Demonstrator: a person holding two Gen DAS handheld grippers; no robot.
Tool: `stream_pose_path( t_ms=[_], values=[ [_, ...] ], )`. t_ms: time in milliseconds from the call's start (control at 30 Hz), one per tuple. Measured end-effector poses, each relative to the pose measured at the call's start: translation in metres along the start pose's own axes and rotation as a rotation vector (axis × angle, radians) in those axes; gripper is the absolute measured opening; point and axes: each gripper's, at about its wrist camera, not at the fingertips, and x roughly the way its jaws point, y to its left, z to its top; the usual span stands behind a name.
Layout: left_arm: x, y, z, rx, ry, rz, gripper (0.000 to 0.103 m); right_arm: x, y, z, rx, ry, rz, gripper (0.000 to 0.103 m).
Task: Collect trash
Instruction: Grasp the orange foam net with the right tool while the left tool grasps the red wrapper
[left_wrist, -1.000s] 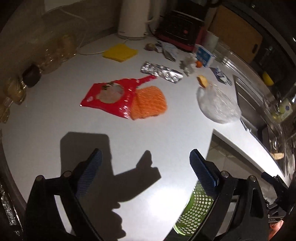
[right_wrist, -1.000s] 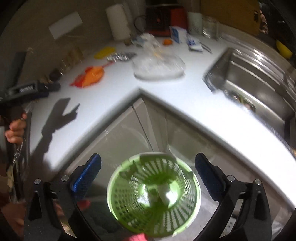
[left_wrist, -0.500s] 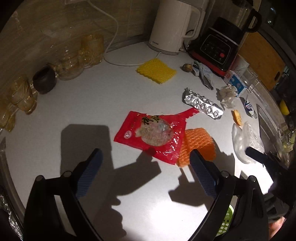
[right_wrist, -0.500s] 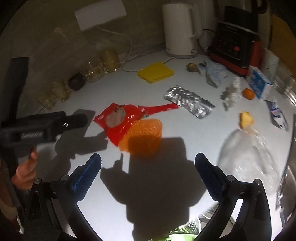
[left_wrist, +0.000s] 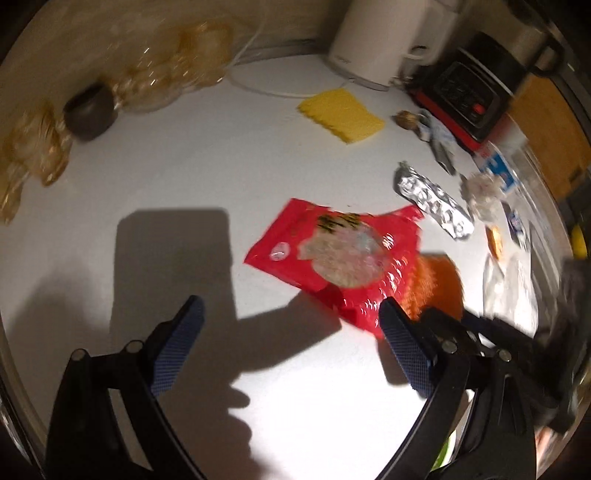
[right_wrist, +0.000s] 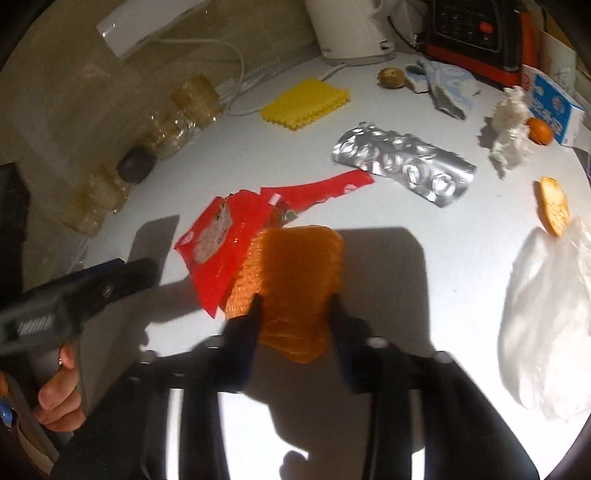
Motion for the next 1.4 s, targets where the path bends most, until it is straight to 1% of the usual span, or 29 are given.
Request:
stream_pose_path(
  t_ms=[33,100,133,233,300,400,500,600,667,700,733,800,867,900,933,967,1000,1033,1067,1100,1300,1400],
  values=[
    [0.001,-0.001,0.001,-0.031,0.009,0.006,0.091,-0.006,-0.003,-0.002,0.009,-0.008,0.003,0.026],
    [0.004,-0.006,0.005,-0.097,0.032,0.009,0.091,-0.018,-0.005,-0.005,0.010,-0.029,-0.003,0.025],
    [0.004,-0.010,0.006,-0.120,0.039,0.006,0.091,-0.024,-0.006,-0.007,0.009,-0.043,-0.009,0.025],
    [0.006,-0.025,0.011,-0.176,0.044,0.043,0.091,-0.040,-0.007,-0.011,-0.014,-0.079,-0.063,0.025],
    [0.008,-0.035,0.014,-0.214,0.057,0.036,0.091,-0.048,-0.010,-0.013,-0.007,-0.093,-0.056,0.025],
    [0.016,-0.049,0.013,-0.274,0.085,0.021,0.091,-0.050,-0.016,-0.014,-0.007,-0.086,-0.054,0.025],
    [0.029,-0.061,0.013,-0.311,0.104,0.045,0.091,-0.049,-0.021,-0.017,0.000,-0.077,-0.041,0.025],
    [0.045,-0.061,0.011,-0.376,0.133,0.074,0.091,-0.047,-0.022,-0.020,-0.004,-0.069,-0.041,0.025],
    [0.053,-0.056,0.008,-0.442,0.151,0.066,0.091,-0.046,-0.024,-0.021,-0.004,-0.061,-0.038,0.025],
    [0.054,-0.055,0.006,-0.468,0.144,0.060,0.092,-0.046,-0.025,-0.022,-0.005,-0.058,-0.038,0.025],
    [0.053,-0.057,0.007,-0.471,0.131,0.074,0.092,-0.046,-0.026,-0.023,-0.005,-0.054,-0.039,0.025],
    [0.056,-0.062,0.007,-0.476,0.141,0.093,0.091,-0.046,-0.027,-0.023,-0.003,-0.048,-0.040,0.025],
    [0.054,-0.068,0.007,-0.460,0.120,0.124,0.082,-0.046,-0.029,-0.024,-0.001,-0.043,-0.038,0.025],
    [0.053,-0.070,0.007,-0.453,0.112,0.136,0.072,-0.045,-0.029,-0.024,-0.001,-0.040,-0.038,0.025],
    [0.051,-0.072,0.006,-0.448,0.102,0.143,0.057,-0.046,-0.029,-0.024,-0.002,-0.040,-0.039,0.025],
    [0.049,-0.073,0.005,-0.451,0.095,0.134,0.049,-0.046,-0.030,-0.024,-0.004,-0.039,-0.040,0.025],
    [0.048,-0.073,0.004,-0.456,0.094,0.118,0.035,-0.046,-0.031,-0.024,-0.003,-0.040,-0.043,0.025],
    [0.049,-0.073,0.003,-0.460,0.097,0.100,0.026,-0.047,-0.032,-0.025,-0.002,-0.040,-0.044,0.025],
    [0.051,-0.071,0.002,-0.462,0.101,0.074,0.021,-0.048,-0.032,-0.025,-0.001,-0.040,-0.046,0.025],
    [0.052,-0.071,0.001,-0.461,0.105,0.054,0.014,-0.049,-0.033,-0.026,0.001,-0.040,-0.049,0.025],
    [0.055,-0.065,-0.005,-0.474,0.140,-0.069,0.005,-0.053,-0.038,-0.031,0.004,-0.040,-0.066,0.025],
    [0.054,-0.066,-0.005,-0.455,0.146,-0.096,0.004,-0.055,-0.040,-0.034,-0.002,-0.043,-0.080,0.025]
  ],
)
